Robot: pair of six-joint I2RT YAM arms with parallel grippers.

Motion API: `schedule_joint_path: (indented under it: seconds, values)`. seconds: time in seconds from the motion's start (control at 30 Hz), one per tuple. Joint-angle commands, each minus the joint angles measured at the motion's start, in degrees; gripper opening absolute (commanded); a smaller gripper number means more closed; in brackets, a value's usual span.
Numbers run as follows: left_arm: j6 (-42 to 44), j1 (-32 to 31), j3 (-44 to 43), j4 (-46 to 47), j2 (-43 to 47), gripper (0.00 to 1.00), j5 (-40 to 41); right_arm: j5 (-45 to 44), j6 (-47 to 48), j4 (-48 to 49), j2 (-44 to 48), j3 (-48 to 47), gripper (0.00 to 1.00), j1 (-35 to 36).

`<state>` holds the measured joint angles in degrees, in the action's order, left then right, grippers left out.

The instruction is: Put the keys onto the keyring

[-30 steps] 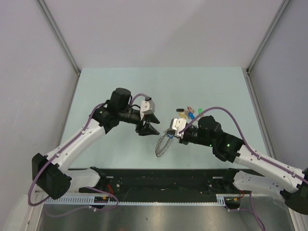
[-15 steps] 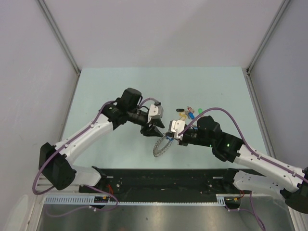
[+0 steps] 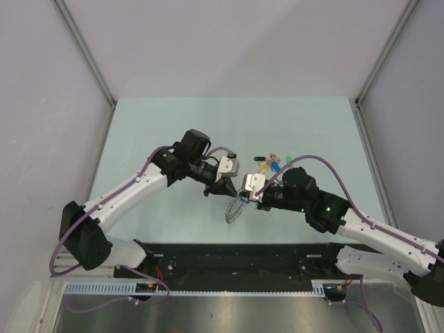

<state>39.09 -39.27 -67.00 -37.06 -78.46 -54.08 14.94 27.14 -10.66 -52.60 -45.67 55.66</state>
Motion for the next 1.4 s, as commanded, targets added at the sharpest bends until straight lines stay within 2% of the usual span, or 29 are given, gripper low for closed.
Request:
schedule_joint_path:
  seconds: [0.0,0.23,0.4,0.73,0.87,1.13,1.37]
  values:
    - [2.49,-0.20,-1.38,-5.92,0.93,0.01,-6.56,-1.75,0.64,1.25,1.53,-3.20,0.00,0.33]
    - [-6.21,-0.20,1.61,3.12,5.41,0.00,-2.09,-5.36,0.29,-1.73,2.94,-3.20,0.00,0.33]
    - [-16.14,-0.11,4.60,12.70,8.67,0.00,2.67,-6.24,-1.03,-3.58,3.47,-3.02,0.00,0.33]
    - [-31.08,-0.11,8.64,26.85,11.83,0.00,4.51,-5.45,-4.02,0.89,3.12,-0.56,0.00,1.38]
    - [-34.34,-0.11,10.48,30.72,13.85,0.00,7.67,-5.27,-5.69,4.14,2.77,1.02,0.00,1.91]
    - [-38.74,-0.20,14.26,38.45,16.14,0.00,8.73,-6.59,-9.20,11.96,1.45,3.65,0.00,2.52]
    - [-40.15,-0.20,15.50,39.52,18.07,0.00,11.10,-11.85,-10.61,13.38,2.58,5.50,0.00,2.26]
